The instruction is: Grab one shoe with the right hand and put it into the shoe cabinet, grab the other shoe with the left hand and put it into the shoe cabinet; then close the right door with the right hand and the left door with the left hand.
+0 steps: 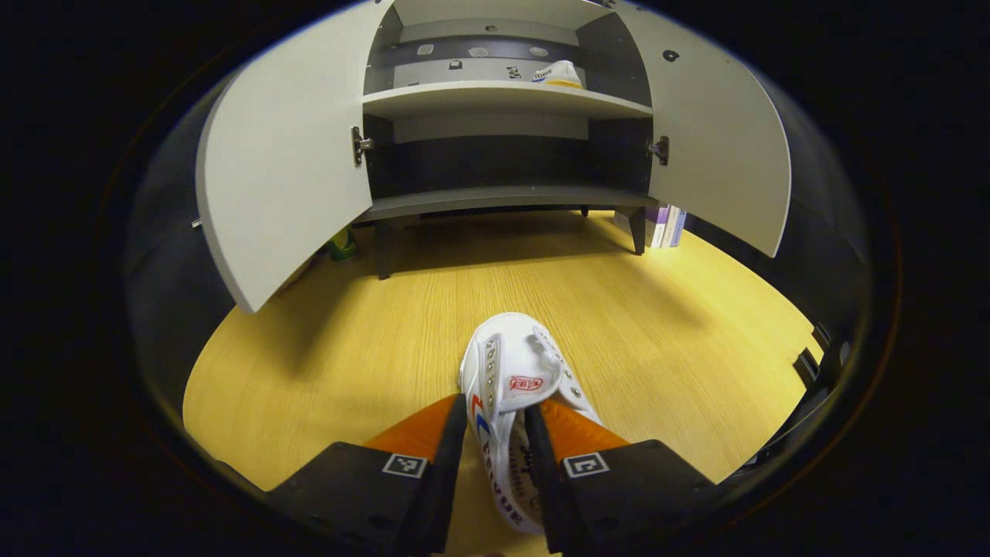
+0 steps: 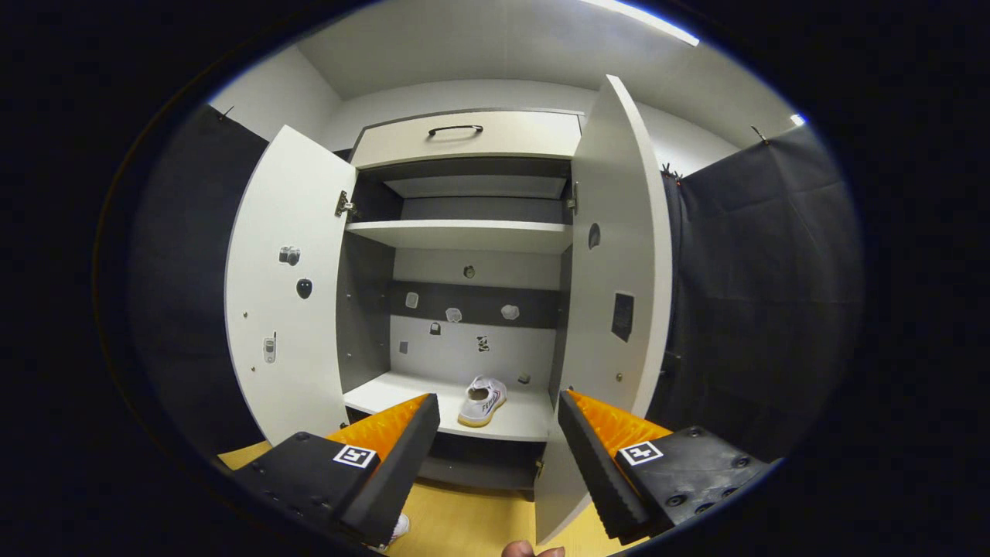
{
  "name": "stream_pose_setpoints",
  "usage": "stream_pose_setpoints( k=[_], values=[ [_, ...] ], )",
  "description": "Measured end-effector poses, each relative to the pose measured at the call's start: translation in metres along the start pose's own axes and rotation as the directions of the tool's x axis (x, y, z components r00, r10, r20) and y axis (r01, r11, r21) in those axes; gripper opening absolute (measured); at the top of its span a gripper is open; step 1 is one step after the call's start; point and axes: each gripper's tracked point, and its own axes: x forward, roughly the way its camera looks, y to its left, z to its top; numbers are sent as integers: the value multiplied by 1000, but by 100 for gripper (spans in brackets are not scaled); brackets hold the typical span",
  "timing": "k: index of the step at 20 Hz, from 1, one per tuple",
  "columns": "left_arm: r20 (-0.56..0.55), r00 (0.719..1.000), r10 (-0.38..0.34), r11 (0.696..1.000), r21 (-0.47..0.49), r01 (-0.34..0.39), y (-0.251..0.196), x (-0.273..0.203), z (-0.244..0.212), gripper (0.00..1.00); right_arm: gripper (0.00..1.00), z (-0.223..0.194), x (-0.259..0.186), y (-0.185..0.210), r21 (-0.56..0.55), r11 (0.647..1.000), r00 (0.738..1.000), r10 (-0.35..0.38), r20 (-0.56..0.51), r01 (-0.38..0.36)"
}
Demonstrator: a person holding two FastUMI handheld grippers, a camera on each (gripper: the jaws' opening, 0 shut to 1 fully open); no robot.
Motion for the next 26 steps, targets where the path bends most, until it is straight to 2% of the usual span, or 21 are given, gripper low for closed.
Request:
stream_pose_setpoints(
  k=[6, 8, 11, 13, 16, 19, 26],
  values=[
    [-10, 995, 99, 994, 42, -98, 18, 21, -3, 23, 98, 1, -15, -45, -33, 995, 996, -89, 0, 89],
    [-43, 991, 128, 991, 44, -126, 23, 24, -7, 13, 98, -3, -17, -57, -34, 993, 994, -112, -10, 112],
    [-83, 989, 124, 992, 32, -122, 22, 22, -10, 10, 98, -8, -19, -66, -26, 992, 991, -127, -30, 126],
    [-110, 989, 97, 995, 19, -95, 21, 22, -8, 7, 98, -7, -21, -71, -27, 991, 991, -135, -22, 135],
    [-145, 988, 48, 997, -53, -56, 19, 17, 5, 5, 98, -1, -24, -76, -32, 990, 991, -137, -1, 137],
    [-98, 994, 53, 998, -25, -56, 20, 6, 44, 5, 98, 2, -24, -82, -25, 990, 990, -140, 11, 140],
    [44, 998, 37, 996, -78, -33, 8, -43, 173, 5, 98, 3, -21, -108, 37, 985, 986, -167, 26, 166]
  ],
)
